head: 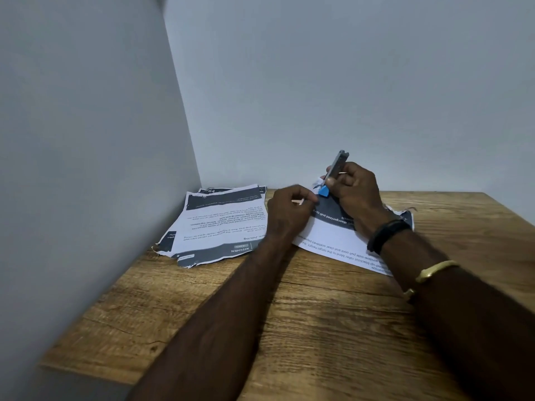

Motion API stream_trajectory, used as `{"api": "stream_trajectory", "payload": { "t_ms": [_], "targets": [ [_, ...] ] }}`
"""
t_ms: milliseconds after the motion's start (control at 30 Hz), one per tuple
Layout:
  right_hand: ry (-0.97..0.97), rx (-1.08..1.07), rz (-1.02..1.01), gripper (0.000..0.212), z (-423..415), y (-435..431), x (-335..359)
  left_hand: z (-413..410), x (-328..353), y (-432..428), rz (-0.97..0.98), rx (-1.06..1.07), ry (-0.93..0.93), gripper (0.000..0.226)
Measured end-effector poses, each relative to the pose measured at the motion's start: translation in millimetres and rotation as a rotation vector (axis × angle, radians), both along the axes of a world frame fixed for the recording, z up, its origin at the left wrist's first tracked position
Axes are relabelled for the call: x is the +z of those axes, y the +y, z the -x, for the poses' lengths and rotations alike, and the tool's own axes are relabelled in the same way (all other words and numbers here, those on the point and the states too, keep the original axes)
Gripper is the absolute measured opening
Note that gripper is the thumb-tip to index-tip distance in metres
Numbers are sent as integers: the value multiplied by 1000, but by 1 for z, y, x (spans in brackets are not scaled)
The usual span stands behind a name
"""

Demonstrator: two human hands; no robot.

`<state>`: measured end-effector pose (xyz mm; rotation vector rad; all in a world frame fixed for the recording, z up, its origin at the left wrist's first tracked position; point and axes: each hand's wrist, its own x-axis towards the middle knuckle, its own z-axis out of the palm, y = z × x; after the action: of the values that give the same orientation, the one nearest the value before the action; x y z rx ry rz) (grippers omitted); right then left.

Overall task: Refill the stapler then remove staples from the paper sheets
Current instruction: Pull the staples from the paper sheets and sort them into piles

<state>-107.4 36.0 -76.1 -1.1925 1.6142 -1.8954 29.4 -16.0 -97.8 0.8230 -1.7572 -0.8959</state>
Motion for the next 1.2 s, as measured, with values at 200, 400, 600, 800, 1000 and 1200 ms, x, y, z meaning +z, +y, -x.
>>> {"api": "stream_trajectory", "payload": {
  "t_ms": [200, 400, 600, 800, 1000, 1200],
  "targets": [
    [-20, -34, 18, 26, -4, 6, 4, -1, -1, -2, -51, 29, -69, 29],
    [219, -277, -19, 27, -10, 25, 24, -6, 3, -4, 36, 112, -44, 52],
    [609, -180, -504, 20, -20, 44, 31, -8, 5, -6, 22, 205, 62, 60],
    [767, -138, -783, 32, -33, 39, 18, -13, 7, -12, -88, 301, 219, 57],
    [829, -210, -753, 38, -32, 32, 4, -14, 11, -12, -195, 263, 283, 59],
    [612, -256, -645, 18, -14, 37, 6, -14, 11, -13, -260, 199, 335, 60]
  ]
}}
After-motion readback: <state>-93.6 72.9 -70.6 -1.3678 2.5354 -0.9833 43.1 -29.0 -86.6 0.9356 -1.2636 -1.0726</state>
